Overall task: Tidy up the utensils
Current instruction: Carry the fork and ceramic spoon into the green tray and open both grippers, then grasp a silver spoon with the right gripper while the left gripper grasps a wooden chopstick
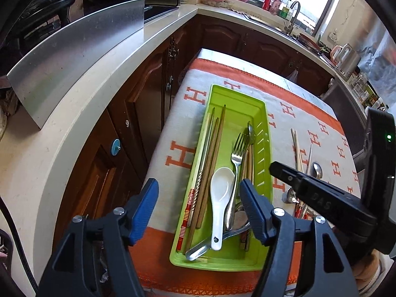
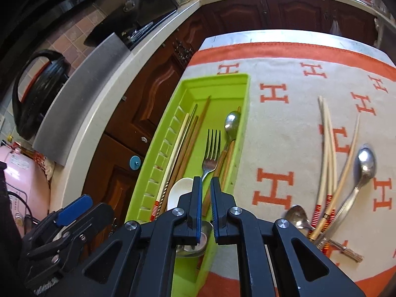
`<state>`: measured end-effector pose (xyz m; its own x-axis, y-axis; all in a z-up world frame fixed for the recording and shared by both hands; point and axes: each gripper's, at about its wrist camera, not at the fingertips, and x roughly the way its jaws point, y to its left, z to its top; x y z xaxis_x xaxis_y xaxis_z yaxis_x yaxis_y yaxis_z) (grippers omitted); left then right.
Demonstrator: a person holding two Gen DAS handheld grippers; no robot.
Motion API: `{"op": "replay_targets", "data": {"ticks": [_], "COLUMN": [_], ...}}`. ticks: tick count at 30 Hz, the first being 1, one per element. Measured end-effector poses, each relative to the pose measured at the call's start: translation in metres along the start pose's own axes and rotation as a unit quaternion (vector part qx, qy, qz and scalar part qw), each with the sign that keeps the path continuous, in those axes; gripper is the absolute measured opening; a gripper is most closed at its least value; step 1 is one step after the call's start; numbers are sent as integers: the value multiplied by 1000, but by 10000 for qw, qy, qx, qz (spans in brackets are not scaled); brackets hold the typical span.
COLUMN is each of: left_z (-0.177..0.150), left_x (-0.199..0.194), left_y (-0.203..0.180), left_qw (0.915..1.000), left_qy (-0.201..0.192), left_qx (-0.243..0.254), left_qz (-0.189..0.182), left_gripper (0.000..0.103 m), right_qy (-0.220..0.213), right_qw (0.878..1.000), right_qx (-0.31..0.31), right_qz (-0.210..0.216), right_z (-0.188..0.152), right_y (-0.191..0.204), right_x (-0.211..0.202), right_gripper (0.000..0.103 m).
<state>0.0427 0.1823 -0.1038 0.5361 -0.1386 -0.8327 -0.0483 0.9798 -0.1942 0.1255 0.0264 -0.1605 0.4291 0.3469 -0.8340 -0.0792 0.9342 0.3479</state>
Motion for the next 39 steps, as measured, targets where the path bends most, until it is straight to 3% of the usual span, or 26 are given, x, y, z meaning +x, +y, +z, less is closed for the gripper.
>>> {"op": "replay_targets", "data": {"ticks": [12,16,25,33,39], "left_z": [-3,-4,-2,-6,-9], "left_x": [-10,-13,-8,15,38], "left_y": [-18,-30,-89,-148,-170], "left_qw": [9996,9995,9968,9895,9863], "left_qy": [-118,-156,-70,135,332], "left_qx": [200,270,761,1387,1566], "left_qz": [176,90,-245,-380,-401], "left_gripper": [81,88,93,93,93], "right_qy": [-255,-355,-436,-462,-394], "right_qw": [9986,9970,9908,9871,9880], "right_qx": [234,423,1056,1449,1495], "right_qz": [-395,-550,-726,-495,11], "right_z": [-12,-21,-43,-52,-44], "right_y": [-66,-100,-181,-216,-224], "right_x": [-64,-85,-120,-120,-101], "right_gripper": [7,7,9,10,11]}}
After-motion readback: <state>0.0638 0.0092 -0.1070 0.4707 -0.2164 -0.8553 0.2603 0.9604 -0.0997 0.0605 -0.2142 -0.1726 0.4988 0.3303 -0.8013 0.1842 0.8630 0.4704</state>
